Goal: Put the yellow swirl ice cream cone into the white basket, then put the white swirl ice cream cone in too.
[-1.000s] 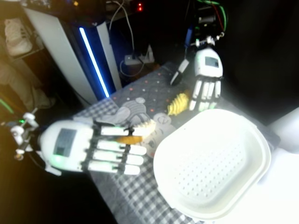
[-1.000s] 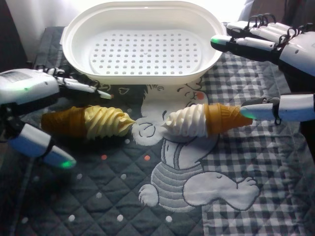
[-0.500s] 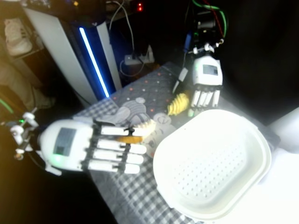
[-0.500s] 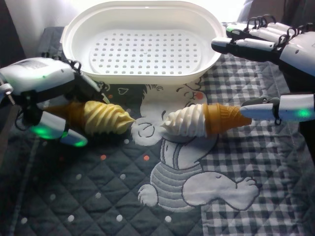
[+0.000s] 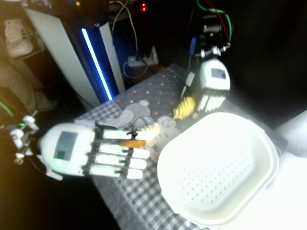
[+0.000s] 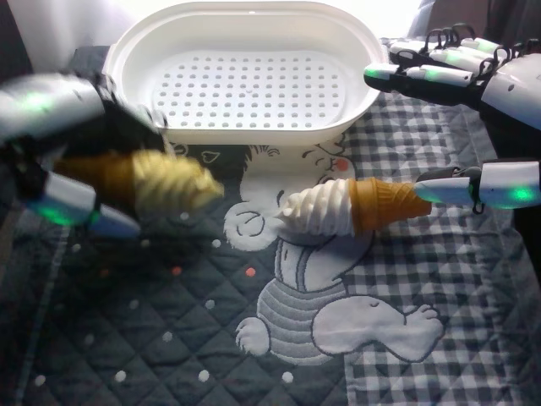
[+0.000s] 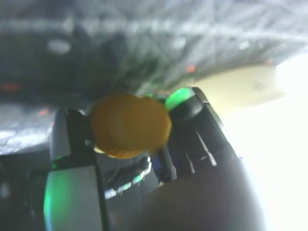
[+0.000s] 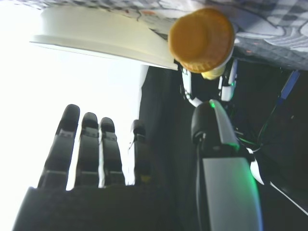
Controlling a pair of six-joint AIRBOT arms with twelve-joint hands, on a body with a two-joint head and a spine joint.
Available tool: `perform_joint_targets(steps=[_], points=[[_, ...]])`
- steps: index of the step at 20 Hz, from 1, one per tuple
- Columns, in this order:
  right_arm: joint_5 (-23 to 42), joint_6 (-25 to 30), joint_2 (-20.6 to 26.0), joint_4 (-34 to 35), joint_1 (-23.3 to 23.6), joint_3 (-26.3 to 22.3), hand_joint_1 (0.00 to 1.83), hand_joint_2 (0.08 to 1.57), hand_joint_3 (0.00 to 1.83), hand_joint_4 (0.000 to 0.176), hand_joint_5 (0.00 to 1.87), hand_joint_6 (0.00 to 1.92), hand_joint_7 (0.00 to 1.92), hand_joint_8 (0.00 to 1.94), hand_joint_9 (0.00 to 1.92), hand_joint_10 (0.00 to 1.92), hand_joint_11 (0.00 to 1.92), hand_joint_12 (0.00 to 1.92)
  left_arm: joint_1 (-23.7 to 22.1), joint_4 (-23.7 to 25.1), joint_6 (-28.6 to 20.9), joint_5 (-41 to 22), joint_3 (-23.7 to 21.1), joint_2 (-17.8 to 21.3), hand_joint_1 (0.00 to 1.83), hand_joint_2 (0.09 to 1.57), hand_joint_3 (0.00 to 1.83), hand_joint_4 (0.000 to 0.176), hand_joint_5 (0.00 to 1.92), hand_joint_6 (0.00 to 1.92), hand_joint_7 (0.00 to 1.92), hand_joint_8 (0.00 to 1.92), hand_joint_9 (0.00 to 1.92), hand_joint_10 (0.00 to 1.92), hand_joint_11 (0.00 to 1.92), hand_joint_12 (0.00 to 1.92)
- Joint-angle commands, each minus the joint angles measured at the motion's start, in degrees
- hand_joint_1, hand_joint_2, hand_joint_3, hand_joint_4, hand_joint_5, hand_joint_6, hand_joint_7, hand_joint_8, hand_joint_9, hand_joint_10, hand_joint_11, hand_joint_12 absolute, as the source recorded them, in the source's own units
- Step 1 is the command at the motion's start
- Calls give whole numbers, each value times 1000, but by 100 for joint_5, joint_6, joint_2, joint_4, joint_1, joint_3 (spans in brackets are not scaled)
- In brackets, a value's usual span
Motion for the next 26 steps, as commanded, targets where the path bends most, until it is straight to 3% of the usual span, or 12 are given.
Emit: perform_joint_targets(steps=[1,4,7,10,12,14,16,18,19,21,23,26], points=[[664,33,5,199,52,19,808,1082,1,152,195,0,99,0,107,2,0,441,-156,-10,-260,-1327,-24,64,1270,1097,0,0,1183,379,940,1310,940,1464,916,1787],[664,33,3,200,52,23,732,1102,1,155,168,0,87,0,107,0,0,463,-480,75,-398,-1768,10,132,1193,1044,0,0,1136,718,922,1352,923,1667,912,1917],[666,33,-20,201,52,43,741,1100,0,176,163,0,74,0,86,0,0,395,-1173,135,-167,-1314,373,-183,1257,1084,1,0,984,858,1103,974,977,1274,818,1817],[668,33,-84,189,52,95,777,1094,0,158,187,7,80,2,88,1,0,390,-1667,19,176,-215,1057,-834,1267,1041,0,0,1061,773,1239,655,1081,788,815,1385],[669,33,-112,181,52,123,776,1097,0,142,195,2,99,2,105,3,2,420,-1722,-177,175,367,1645,-1300,1268,1040,0,0,1105,660,1211,727,1144,581,799,1287],[670,33,-119,161,52,138,729,1107,1,146,184,0,106,0,108,3,0,423,-1742,-330,175,877,2182,-1735,1276,1083,0,0,1125,509,1036,1125,1045,990,828,1525],[672,33,-141,153,52,163,756,1106,0,140,197,2,112,1,109,2,0,387,-1745,-442,175,1266,2583,-2058,1276,1050,2,0,1129,573,1140,897,1088,647,844,1070],[677,33,-167,149,53,189,758,1105,0,140,202,1,100,0,89,0,0,294,-1766,-505,175,1538,2908,-2301,1276,1067,0,0,1157,470,1058,1066,1120,561,899,1180],[680,33,-174,145,53,195,750,1103,0,135,207,1,101,0,93,1,0,316,-1783,-507,175,1608,2993,-2367,1203,1042,14,0,1143,649,951,666,1068,623,843,1299],[689,33,-178,144,53,196,716,1087,0,160,215,2,108,2,84,0,0,311,-1820,-495,177,1639,3029,-2396,955,979,0,0,826,44,819,285,788,807,647,1416],[700,33,-178,144,53,193,667,1081,0,168,207,0,111,1,67,0,0,183,-1855,-451,181,1602,3010,-2392,785,946,0,86,485,1,558,18,524,167,157,996],[776,104,-177,134,53,175,637,1070,0,175,203,1,123,4,94,9,56,190,-1840,-432,217,1355,2727,-2184,739,921,0,146,343,0,417,0,430,5,35,959]])
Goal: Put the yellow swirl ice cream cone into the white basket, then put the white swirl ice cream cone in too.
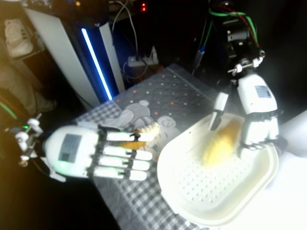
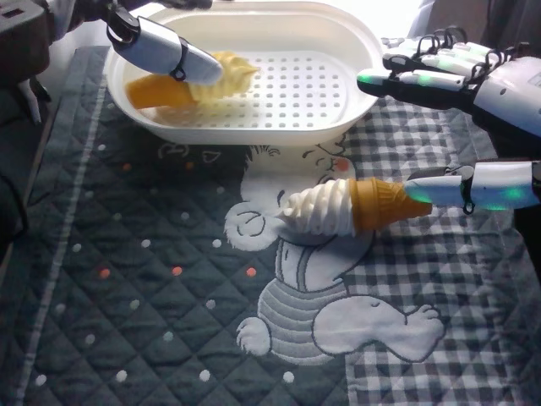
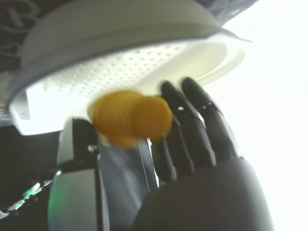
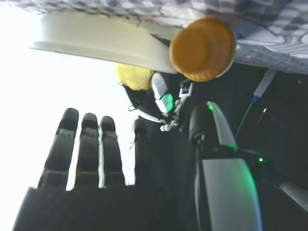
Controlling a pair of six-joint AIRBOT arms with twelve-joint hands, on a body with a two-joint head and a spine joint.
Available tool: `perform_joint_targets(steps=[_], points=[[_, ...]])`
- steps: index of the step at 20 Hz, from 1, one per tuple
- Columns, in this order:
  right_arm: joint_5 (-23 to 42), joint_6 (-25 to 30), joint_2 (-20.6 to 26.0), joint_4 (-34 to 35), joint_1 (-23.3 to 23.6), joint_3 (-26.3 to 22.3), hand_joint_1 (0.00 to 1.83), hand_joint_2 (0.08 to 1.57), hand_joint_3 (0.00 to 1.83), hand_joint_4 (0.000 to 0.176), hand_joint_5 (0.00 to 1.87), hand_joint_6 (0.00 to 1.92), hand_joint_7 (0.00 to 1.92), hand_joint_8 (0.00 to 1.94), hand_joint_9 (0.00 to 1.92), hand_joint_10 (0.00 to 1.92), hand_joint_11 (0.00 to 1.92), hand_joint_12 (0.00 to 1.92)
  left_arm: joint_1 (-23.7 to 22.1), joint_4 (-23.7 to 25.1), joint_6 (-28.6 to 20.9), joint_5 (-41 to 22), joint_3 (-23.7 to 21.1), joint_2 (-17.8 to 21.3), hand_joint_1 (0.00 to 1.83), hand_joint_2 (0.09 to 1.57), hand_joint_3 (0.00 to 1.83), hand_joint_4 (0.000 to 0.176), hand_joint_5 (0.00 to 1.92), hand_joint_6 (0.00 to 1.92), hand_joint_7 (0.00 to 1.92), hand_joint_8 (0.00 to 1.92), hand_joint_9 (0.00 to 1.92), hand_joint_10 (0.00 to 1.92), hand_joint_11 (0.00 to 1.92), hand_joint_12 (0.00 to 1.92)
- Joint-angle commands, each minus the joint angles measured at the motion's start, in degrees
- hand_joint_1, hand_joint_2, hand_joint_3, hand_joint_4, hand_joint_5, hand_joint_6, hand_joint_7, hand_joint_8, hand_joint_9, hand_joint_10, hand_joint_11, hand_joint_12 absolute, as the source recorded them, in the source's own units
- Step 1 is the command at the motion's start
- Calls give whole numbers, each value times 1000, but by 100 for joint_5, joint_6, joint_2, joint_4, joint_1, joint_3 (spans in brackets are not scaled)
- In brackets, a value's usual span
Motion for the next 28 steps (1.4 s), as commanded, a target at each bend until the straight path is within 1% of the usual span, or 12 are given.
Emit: perform_joint_targets(steps=[1,3,5,6,7,9,11,12,14,20,26,28], points=[[774,109,-9,172,53,-1,646,1068,0,176,199,0,127,4,99,10,65,196,-41,-18,25,-829,-70,106,757,907,0,136,365,8,446,13,479,22,86,973],[890,224,-4,106,53,-35,620,1057,0,176,186,0,118,0,95,6,31,186,47,16,27,-1264,-491,430,764,907,0,116,374,1,422,1,463,6,79,915],[1033,377,0,-16,53,-91,647,1039,0,155,192,3,125,3,137,18,104,224,175,81,27,-1883,-1035,863,755,892,0,128,363,0,406,0,426,0,87,905],[1115,432,4,-90,53,-139,755,1047,0,111,199,4,114,1,114,6,101,224,275,175,27,-2253,-1397,1171,744,907,0,144,330,0,377,0,406,0,17,962],[1176,447,4,-167,53,-184,773,1026,0,145,213,9,106,0,105,2,114,229,414,200,27,-2658,-1738,1461,710,913,1,108,331,1,371,0,386,0,3,950],[1200,447,-1,-283,53,-253,656,1020,0,174,185,0,112,3,141,13,173,250,697,198,26,-3272,-2186,1847,739,915,1,118,322,1,345,1,332,0,0,854],[1188,448,-39,-370,53,-274,622,1009,0,176,181,0,126,1,218,9,241,431,1000,157,25,-3730,-2526,2145,789,896,0,129,321,1,324,9,331,1,0,1084],[1099,448,-95,-411,53,-259,660,1009,0,176,173,0,131,3,211,2,136,597,1247,103,25,-3971,-2745,2337,826,901,0,83,336,3,324,6,323,0,0,1099],[901,448,-201,-449,53,-193,678,992,0,176,134,0,130,0,234,1,8,975,1635,15,22,-4347,-3036,2567,851,887,0,76,344,3,271,0,281,0,0,1032],[383,448,-492,-445,53,61,1005,969,0,176,166,4,89,4,190,8,0,804,2418,-262,-147,-5072,-3421,2833,873,857,0,38,367,5,344,5,299,11,0,859],[303,448,-626,-374,54,130,1057,926,0,176,227,8,185,7,306,14,0,1183,2785,-617,-228,-5412,-3471,2818,919,835,0,75,333,2,325,0,305,5,0,961],[293,448,-672,-372,54,142,1030,955,1,163,263,3,242,6,340,13,23,1148,2829,-685,-228,-5463,-3471,2803,938,842,0,64,338,3,322,3,305,4,0,996]])
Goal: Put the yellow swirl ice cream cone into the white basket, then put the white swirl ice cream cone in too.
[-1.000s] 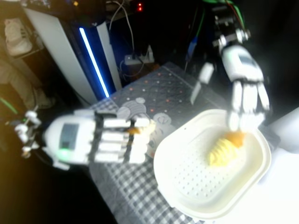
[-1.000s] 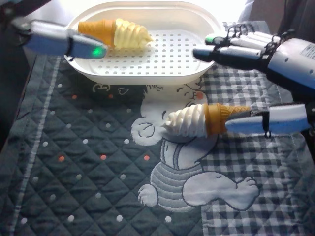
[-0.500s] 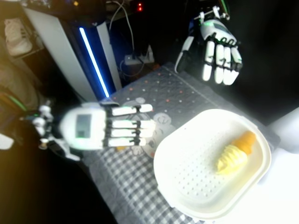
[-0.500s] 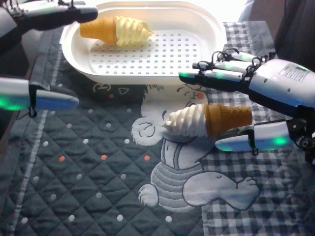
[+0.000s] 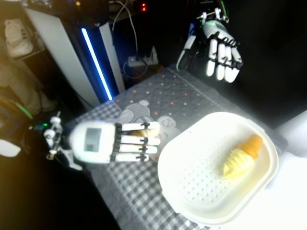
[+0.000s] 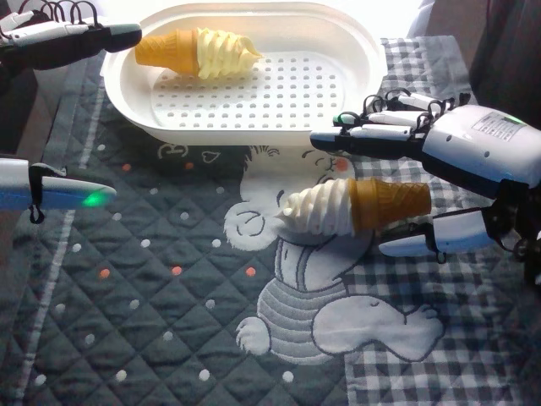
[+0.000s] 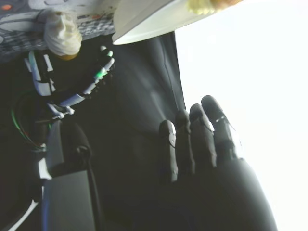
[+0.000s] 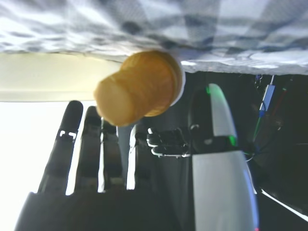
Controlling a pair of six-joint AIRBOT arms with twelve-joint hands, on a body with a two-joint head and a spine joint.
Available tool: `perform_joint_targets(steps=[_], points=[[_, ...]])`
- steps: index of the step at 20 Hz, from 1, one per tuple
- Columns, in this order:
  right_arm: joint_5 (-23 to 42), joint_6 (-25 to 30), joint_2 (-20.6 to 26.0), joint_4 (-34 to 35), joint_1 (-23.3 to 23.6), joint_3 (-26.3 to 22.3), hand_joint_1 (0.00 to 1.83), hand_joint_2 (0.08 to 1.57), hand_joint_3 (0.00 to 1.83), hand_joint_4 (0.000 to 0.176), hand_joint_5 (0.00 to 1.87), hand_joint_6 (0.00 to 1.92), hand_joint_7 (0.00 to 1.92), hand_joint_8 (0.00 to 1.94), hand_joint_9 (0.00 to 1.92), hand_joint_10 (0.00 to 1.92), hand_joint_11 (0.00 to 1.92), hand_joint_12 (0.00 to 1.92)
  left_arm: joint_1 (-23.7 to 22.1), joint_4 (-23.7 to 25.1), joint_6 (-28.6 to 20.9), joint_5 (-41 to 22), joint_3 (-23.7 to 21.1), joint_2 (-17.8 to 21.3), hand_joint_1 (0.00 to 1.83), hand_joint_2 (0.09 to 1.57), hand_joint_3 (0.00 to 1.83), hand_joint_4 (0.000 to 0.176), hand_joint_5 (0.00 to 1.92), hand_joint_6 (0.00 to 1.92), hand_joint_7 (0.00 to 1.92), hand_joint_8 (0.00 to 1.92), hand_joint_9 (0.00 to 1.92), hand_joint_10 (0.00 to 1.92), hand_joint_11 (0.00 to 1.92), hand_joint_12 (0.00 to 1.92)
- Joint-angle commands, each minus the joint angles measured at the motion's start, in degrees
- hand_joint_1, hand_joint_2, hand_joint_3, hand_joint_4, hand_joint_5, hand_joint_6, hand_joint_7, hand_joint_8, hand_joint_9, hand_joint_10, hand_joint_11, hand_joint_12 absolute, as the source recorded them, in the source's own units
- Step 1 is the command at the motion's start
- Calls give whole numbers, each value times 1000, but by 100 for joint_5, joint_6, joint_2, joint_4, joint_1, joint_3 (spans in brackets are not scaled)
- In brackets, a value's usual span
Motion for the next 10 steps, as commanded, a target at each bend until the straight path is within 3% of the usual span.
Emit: perform_joint_targets(steps=[1,2,3,4,5,6,7,8,10], points=[[478,38,-113,127,52,9,1016,959,0,155,279,1,308,7,402,20,65,1204,-24,-103,-47,-780,-9,-11,940,846,1,60,338,2,328,3,314,6,0,1027],[447,38,-150,127,52,22,1056,943,0,100,360,4,476,25,573,67,205,1250,-5,-134,-47,-799,-9,-23,941,856,5,61,337,1,324,1,307,2,0,1033],[431,38,-175,132,52,35,1084,937,0,56,436,6,608,36,700,103,327,1244,6,-151,-48,-806,-9,-31,968,853,3,64,350,5,328,2,309,2,0,1037],[413,38,-210,146,52,56,1093,940,0,2,540,0,750,37,783,293,436,1296,20,-172,-48,-815,-8,-44,976,860,3,52,357,5,326,0,306,0,0,1056],[400,38,-230,157,52,69,1093,940,0,2,540,0,750,37,783,293,436,1296,30,-186,-48,-819,-6,-56,976,860,3,52,357,5,326,0,306,0,0,1056],[362,38,-262,159,52,86,1043,945,0,0,571,0,772,38,636,744,472,1373,36,-202,-48,-821,-1,-74,971,850,0,48,369,4,344,4,332,8,0,1118],[334,38,-277,157,52,91,1043,945,0,0,571,0,772,38,636,744,472,1373,37,-209,-48,-825,1,-82,971,850,0,48,369,4,344,4,332,8,0,1118],[296,38,-294,149,52,94,1022,947,0,0,585,0,786,54,588,939,501,1416,37,-216,-48,-832,2,-85,975,845,0,41,372,4,346,4,334,7,0,1126],[193,38,-340,115,52,111,1032,949,0,0,592,0,775,86,516,1115,466,1469,51,-233,-54,-863,1,-85,948,860,4,39,369,1,341,0,330,4,0,1129]])
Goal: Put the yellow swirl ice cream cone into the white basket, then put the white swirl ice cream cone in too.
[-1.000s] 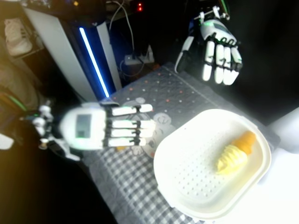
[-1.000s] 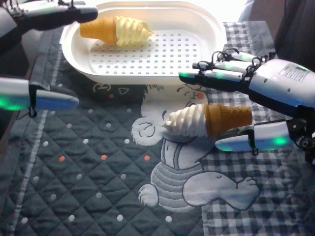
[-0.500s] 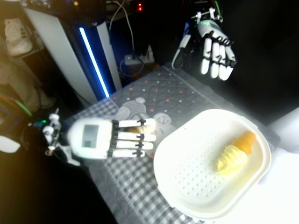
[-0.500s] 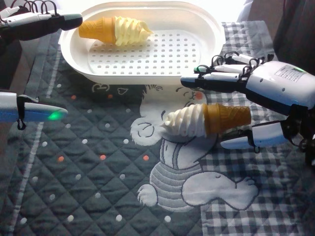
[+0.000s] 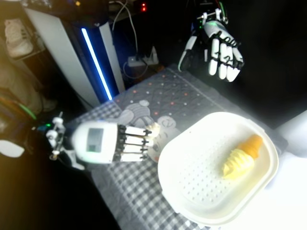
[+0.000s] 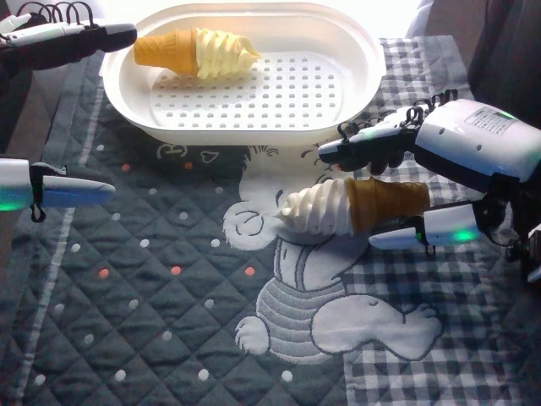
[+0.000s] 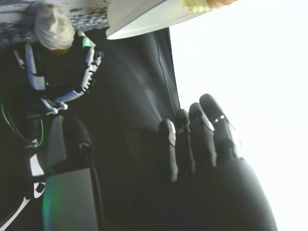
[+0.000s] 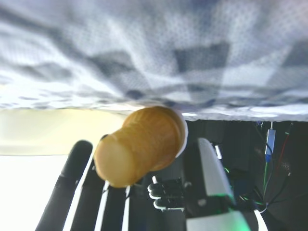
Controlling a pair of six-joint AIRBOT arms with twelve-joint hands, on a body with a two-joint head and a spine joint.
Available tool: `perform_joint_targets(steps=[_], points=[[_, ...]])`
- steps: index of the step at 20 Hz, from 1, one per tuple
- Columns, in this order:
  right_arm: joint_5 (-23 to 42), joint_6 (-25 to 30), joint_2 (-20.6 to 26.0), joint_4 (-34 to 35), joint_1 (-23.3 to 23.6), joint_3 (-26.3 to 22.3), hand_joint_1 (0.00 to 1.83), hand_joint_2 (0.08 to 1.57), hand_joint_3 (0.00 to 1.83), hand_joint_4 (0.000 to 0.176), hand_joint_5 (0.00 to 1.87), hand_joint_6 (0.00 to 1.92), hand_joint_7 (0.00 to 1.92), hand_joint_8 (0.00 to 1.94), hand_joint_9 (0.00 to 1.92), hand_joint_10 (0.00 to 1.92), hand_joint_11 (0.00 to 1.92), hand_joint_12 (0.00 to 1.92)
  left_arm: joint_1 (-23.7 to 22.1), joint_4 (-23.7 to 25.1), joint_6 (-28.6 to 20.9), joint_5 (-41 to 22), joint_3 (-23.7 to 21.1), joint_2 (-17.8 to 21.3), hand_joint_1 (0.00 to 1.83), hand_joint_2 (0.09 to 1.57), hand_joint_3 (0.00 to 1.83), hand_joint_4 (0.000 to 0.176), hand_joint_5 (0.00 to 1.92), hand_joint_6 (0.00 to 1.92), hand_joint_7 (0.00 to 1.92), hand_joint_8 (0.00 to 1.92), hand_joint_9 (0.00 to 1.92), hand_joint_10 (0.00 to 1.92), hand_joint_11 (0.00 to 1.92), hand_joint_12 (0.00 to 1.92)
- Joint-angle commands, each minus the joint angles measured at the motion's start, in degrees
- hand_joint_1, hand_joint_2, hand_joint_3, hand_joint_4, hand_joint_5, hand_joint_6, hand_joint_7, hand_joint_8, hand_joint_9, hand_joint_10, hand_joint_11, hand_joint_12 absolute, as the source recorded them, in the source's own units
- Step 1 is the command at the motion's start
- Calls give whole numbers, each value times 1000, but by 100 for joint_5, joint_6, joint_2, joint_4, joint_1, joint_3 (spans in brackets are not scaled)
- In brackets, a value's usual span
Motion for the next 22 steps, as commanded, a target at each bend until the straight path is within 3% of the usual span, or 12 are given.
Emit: perform_joint_targets(steps=[1,3,7,8,10,12,13,16,18,20,21,22], points=[[123,11,-197,43,-13,9,1001,941,0,0,589,0,763,95,512,1124,464,1515,-21,-71,-59,-769,0,-37,941,863,5,43,378,5,345,2,328,3,0,1128],[40,11,-252,42,-13,44,1014,922,0,0,572,0,735,99,525,1082,466,1559,0,-88,-73,-791,-2,-43,941,862,3,45,383,5,348,3,329,3,0,1121],[-223,11,-394,12,-13,168,946,912,0,30,400,0,613,27,468,917,473,1414,19,-120,-80,-813,2,-64,933,867,2,37,393,4,363,4,344,6,0,1161],[-289,11,-432,-13,-13,197,959,907,0,42,374,4,570,8,488,682,489,1224,19,-121,-83,-816,2,-67,931,868,2,49,394,3,366,4,340,3,0,1161],[-387,12,-464,-81,-13,214,955,911,0,54,346,0,479,0,601,111,392,960,25,-121,-98,-824,2,-68,910,872,3,47,392,1,368,3,336,1,0,1136],[-458,16,-466,-159,-13,213,965,900,0,50,350,1,488,5,645,102,412,963,46,-121,-125,-847,2,-68,910,878,4,49,391,0,362,0,327,0,0,1122],[-488,48,-466,-217,-13,214,967,908,0,70,338,1,467,1,654,66,385,994,57,-123,-135,-853,2,-68,908,876,2,57,396,1,369,2,331,2,0,1106],[-567,241,-462,-445,-14,220,961,932,2,49,364,1,499,2,743,50,402,1092,114,-138,-178,-880,0,-65,894,884,3,51,406,4,372,1,330,3,0,1131],[-604,271,-450,-542,-14,217,957,939,1,52,370,0,508,2,760,51,407,1143,167,-163,-224,-924,0,-62,891,884,3,46,406,4,373,2,331,3,0,1135],[-640,297,-431,-631,-14,217,957,953,1,43,414,10,544,11,801,69,438,1224,198,-182,-244,-939,0,-60,874,882,1,61,398,0,372,1,327,0,0,1126],[-654,382,-397,-720,-14,218,962,966,3,95,454,10,563,11,812,89,493,1306,202,-184,-245,-938,1,-60,892,882,0,67,396,1,364,1,314,2,0,1122],[-659,482,-358,-791,-14,219,974,971,2,109,460,4,581,13,809,109,484,1357,203,-185,-245,-938,1,-60,887,880,0,61,402,3,371,4,325,7,0,1124]])
